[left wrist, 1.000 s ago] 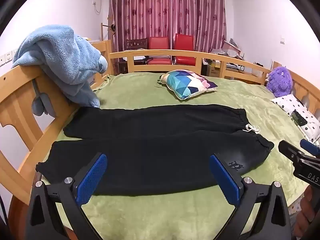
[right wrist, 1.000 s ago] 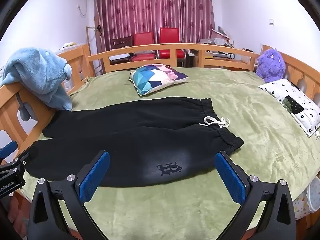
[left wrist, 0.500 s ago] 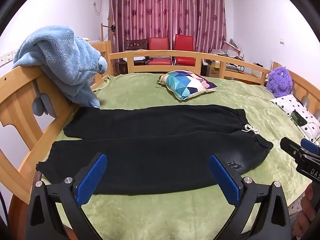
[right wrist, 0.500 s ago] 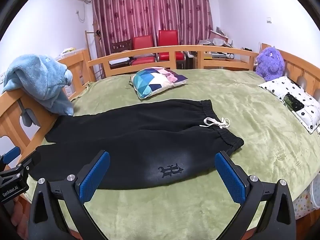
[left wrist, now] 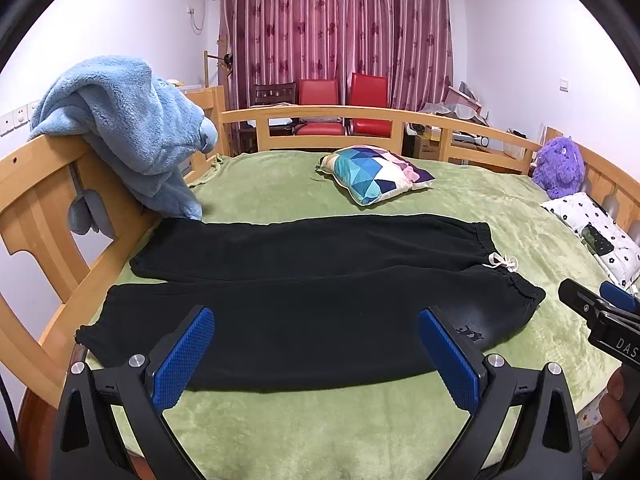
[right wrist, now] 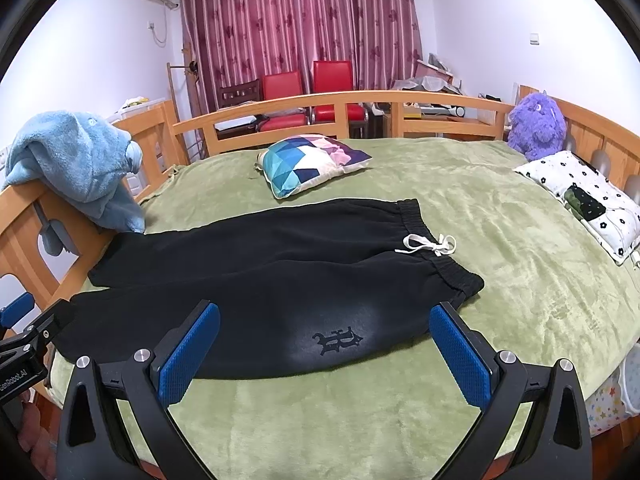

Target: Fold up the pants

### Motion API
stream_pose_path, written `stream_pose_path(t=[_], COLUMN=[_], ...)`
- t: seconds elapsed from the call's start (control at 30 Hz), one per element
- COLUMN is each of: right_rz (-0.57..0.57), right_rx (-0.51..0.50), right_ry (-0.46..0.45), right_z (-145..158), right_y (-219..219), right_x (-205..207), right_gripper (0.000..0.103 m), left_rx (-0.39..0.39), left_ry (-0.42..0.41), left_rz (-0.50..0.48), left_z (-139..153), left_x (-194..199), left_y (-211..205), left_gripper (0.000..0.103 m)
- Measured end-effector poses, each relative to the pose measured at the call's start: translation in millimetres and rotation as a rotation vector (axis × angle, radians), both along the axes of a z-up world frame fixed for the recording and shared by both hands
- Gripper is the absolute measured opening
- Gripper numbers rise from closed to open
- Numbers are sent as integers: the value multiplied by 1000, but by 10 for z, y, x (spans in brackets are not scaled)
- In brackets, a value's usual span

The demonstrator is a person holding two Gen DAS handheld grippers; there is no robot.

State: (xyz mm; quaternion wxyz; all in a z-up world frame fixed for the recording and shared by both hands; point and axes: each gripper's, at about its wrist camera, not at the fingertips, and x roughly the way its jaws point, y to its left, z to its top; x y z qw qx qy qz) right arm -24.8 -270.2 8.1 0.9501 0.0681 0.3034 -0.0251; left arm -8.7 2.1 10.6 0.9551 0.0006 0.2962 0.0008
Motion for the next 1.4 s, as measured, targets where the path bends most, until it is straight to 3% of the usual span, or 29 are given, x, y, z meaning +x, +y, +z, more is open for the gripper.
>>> stream_pose_path(t=[1.4], right_rz=[-2], right_rx=[-12], right_ry=[5], right_z=[-65], right_y=[25], right_x=[-14], right_gripper=[103], left_rx=[-17], left_ry=[-7], left_rz=[4], left_z=[43], left_x=[-45], left_y=[38], left_gripper=[103])
